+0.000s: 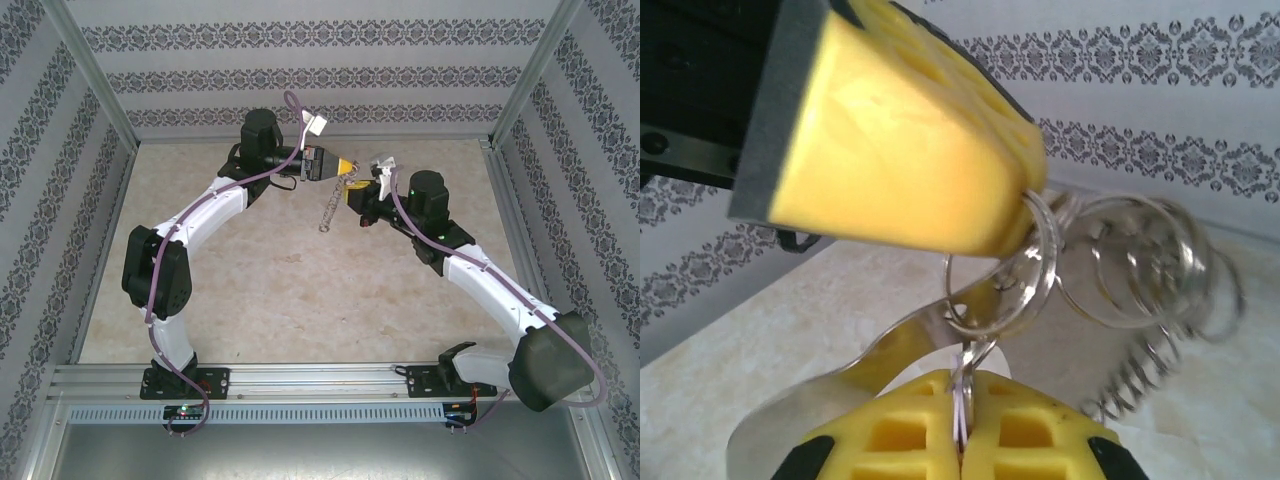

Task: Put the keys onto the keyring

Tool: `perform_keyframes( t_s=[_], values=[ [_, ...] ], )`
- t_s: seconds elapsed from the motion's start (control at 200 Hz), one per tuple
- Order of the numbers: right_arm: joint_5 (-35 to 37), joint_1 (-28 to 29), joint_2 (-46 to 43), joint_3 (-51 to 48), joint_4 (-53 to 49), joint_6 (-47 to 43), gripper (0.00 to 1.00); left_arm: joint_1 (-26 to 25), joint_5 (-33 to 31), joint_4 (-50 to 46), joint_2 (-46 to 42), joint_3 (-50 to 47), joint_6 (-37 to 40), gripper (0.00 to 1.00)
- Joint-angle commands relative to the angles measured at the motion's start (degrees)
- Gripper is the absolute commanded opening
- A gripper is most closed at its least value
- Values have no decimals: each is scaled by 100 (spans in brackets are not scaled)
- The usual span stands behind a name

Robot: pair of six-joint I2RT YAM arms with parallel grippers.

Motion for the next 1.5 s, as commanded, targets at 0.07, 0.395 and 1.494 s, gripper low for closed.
perform_keyframes(
  t_s=[0.07, 0.395, 1.494],
  values=[
    [-286, 192, 94, 245, 101, -43, 0, -77, 23, 570, -33, -49, -159, 0],
    [-1067, 29, 165, 396, -398, 149, 31, -70, 1, 737, -23, -121, -255, 0],
    [-2072, -1037, -167, 259, 1268, 2831, 40, -69, -105, 1243, 105, -66, -649, 0]
  ],
)
